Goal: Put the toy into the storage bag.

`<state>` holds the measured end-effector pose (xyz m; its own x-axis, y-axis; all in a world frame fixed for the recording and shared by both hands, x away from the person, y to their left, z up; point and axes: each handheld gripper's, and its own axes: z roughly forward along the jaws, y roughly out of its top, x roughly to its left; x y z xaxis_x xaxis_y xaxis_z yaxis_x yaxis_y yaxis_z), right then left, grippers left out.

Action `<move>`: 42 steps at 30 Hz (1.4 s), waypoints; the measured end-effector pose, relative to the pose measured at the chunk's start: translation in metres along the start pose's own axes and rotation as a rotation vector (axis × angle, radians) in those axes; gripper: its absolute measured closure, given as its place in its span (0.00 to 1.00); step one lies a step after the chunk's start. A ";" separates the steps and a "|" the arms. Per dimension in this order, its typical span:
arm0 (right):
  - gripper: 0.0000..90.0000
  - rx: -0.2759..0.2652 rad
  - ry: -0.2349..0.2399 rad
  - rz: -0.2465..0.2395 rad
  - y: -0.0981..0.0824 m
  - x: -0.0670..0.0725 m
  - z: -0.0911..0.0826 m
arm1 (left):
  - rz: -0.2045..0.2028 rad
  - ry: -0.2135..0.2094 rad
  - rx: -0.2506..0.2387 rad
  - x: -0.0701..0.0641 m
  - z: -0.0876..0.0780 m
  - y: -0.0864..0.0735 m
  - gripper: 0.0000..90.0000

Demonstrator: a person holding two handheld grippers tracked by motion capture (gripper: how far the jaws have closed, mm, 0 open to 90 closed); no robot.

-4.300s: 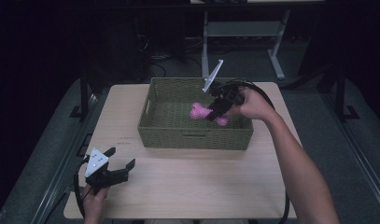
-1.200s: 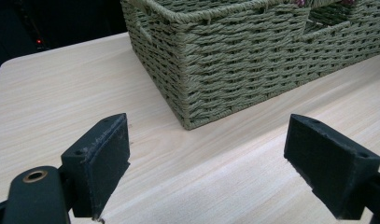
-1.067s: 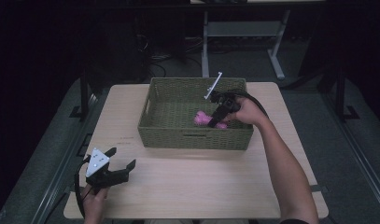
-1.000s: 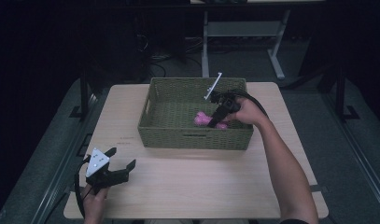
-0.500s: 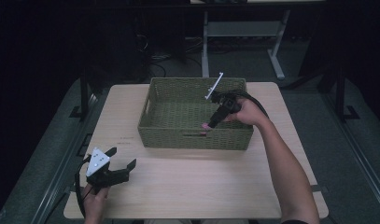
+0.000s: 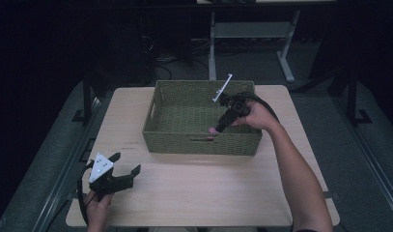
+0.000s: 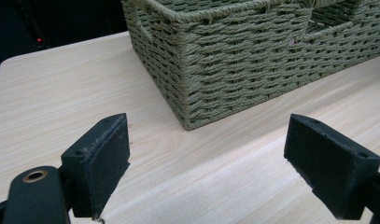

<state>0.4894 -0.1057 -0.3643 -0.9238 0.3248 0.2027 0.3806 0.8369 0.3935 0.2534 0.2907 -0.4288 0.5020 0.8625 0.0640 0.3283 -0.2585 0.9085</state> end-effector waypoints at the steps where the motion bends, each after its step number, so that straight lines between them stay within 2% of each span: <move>1: 0.57 -0.006 -0.003 -0.001 0.000 0.001 -0.001 | 0.000 -0.001 -0.001 0.000 0.000 0.000 0.15; 5: 0.51 -0.015 -0.017 0.005 0.000 0.004 -0.005 | 0.000 -0.002 -0.002 -0.001 0.000 0.000 0.15; 8: 0.50 -0.011 -0.023 0.013 -0.001 0.006 -0.007 | 0.007 -0.007 -0.002 -0.002 0.000 0.000 0.15; 21: 0.48 -0.050 -0.046 0.015 -0.003 0.016 -0.023 | 0.010 -0.006 -0.001 -0.002 0.000 0.000 0.15; 42: 0.47 -0.102 -0.085 0.004 -0.017 0.035 -0.052 | 0.014 -0.014 0.003 -0.005 0.002 0.002 0.15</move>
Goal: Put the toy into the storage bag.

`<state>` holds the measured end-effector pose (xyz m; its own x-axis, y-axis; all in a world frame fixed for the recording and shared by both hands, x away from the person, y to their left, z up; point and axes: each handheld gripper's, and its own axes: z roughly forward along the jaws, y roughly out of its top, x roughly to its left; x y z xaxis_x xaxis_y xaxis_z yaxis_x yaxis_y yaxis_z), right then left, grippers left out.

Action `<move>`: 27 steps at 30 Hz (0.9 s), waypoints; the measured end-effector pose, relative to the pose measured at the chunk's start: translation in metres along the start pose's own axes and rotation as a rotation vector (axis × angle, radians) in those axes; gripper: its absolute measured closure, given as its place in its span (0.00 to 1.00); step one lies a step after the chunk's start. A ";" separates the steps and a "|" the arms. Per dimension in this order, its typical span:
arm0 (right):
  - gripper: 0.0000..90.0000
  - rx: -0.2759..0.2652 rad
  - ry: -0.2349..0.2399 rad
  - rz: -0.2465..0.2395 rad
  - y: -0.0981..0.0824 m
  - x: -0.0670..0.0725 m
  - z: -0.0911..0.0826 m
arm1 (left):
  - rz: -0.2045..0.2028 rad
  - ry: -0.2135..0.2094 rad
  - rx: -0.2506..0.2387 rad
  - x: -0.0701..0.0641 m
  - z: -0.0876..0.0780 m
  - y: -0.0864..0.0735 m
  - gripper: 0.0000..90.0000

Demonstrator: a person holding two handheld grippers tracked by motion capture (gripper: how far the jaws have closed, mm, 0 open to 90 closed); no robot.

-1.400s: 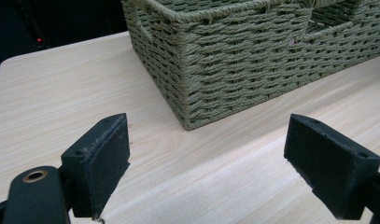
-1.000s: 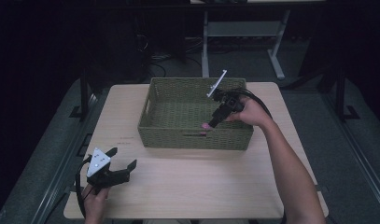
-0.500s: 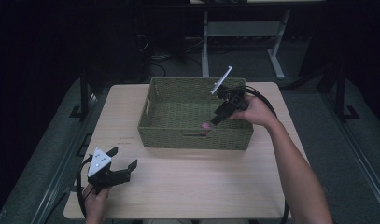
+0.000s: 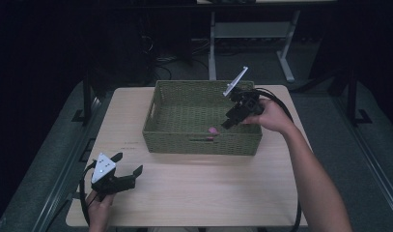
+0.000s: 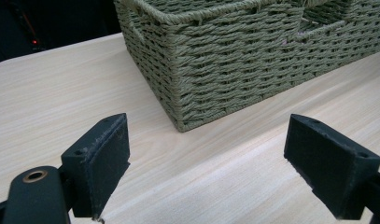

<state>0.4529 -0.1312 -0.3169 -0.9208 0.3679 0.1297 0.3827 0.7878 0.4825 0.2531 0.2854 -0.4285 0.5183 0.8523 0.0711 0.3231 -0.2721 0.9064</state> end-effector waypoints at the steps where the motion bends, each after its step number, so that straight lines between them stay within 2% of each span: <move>1: 0.47 -0.003 -0.001 -0.003 -0.001 0.001 -0.002 | -0.002 0.001 -0.002 0.000 0.000 0.000 0.15; 18: 0.43 -0.043 -0.015 -0.027 -0.015 0.024 -0.024 | -0.004 -0.001 -0.002 0.000 0.001 0.000 0.15; 27: 0.40 -0.069 -0.012 -0.038 -0.033 0.040 -0.029 | 0.000 -0.003 0.001 -0.001 0.001 0.000 0.15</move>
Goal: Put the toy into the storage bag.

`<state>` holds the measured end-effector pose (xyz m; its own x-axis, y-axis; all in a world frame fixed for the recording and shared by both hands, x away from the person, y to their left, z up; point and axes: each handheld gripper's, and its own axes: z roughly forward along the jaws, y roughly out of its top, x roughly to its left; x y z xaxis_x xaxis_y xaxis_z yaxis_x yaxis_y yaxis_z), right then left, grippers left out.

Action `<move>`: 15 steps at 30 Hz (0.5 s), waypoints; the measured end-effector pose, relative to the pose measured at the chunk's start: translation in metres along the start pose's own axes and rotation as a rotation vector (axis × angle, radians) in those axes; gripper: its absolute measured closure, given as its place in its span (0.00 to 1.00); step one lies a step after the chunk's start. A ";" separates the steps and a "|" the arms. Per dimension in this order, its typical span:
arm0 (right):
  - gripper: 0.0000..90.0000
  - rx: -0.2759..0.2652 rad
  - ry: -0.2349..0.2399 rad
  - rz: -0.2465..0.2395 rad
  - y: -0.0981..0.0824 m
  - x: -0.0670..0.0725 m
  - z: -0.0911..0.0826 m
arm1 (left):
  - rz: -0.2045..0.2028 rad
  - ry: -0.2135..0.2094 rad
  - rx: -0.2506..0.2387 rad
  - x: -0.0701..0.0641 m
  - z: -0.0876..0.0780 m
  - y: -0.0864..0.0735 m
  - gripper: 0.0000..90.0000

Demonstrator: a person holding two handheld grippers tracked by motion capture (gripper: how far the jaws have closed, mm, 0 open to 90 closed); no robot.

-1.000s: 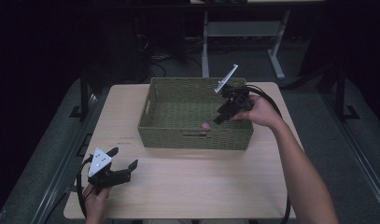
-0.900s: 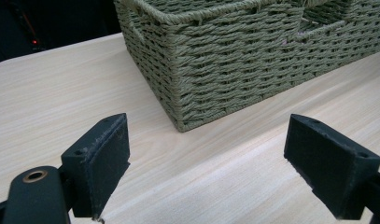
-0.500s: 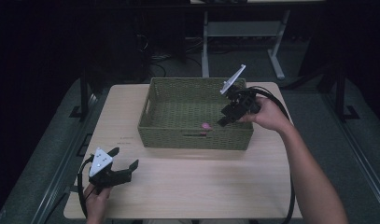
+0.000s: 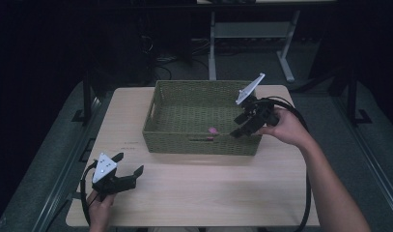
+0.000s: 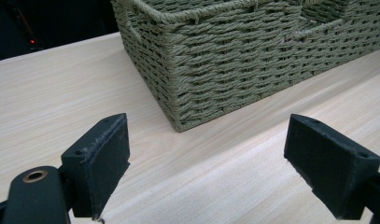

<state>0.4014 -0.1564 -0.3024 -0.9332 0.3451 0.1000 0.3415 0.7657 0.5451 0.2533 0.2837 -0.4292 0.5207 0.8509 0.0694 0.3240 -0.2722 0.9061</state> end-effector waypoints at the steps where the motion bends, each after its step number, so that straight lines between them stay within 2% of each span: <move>1: 0.39 -0.001 0.001 0.001 -0.002 0.002 0.000 | 0.000 0.000 0.000 0.000 0.000 0.000 0.15; 15: 0.36 -0.031 -0.005 -0.023 -0.029 0.027 0.005 | -0.001 0.001 0.000 0.000 0.000 0.000 0.15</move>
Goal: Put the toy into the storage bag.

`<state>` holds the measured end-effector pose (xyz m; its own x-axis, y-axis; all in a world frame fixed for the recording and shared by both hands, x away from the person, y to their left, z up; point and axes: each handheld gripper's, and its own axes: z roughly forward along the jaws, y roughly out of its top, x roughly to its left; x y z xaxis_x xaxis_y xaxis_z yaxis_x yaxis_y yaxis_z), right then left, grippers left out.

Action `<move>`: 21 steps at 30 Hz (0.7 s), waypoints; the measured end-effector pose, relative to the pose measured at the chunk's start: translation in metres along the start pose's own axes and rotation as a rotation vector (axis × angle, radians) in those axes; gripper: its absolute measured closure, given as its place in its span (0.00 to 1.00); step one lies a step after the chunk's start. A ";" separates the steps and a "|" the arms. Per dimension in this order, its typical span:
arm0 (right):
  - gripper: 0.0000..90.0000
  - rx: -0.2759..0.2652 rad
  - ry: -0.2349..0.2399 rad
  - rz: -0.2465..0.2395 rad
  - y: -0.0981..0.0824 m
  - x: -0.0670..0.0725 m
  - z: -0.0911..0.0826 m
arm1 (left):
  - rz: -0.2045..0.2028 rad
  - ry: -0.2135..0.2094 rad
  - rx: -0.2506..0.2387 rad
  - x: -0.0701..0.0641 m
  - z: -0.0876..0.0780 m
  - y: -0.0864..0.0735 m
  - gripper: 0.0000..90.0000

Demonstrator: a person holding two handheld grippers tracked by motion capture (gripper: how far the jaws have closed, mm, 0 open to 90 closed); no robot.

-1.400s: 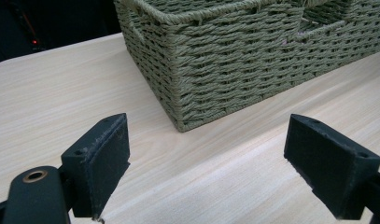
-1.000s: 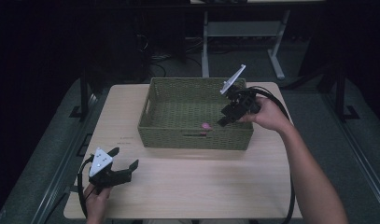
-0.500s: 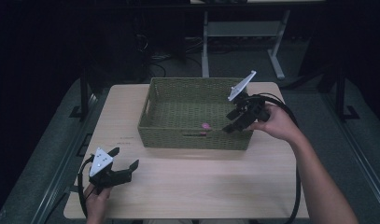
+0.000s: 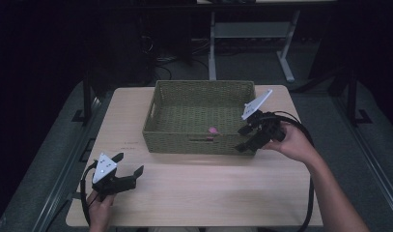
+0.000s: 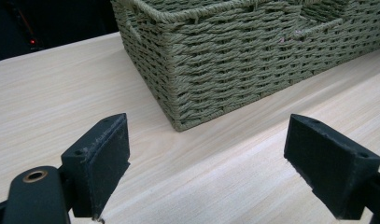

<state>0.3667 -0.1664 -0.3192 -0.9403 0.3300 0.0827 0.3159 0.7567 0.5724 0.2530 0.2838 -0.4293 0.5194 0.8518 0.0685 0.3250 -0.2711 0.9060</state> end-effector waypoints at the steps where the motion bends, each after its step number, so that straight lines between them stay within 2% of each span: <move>1: 0.36 0.000 0.002 0.004 -0.002 0.002 0.001 | 0.001 0.000 0.000 0.000 0.000 0.000 0.15; 10: 0.33 -0.005 0.002 0.006 -0.024 0.016 0.013 | 0.001 0.000 0.001 0.000 0.000 0.000 0.15; 21: 0.32 -0.014 -0.008 0.044 -0.060 0.026 0.032 | 0.007 0.000 0.005 -0.001 0.000 0.000 0.15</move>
<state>0.3274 -0.1851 -0.3768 -0.9244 0.3676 0.1019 0.3554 0.7331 0.5799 0.2526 0.2831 -0.4297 0.5215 0.8500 0.0746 0.3253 -0.2788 0.9036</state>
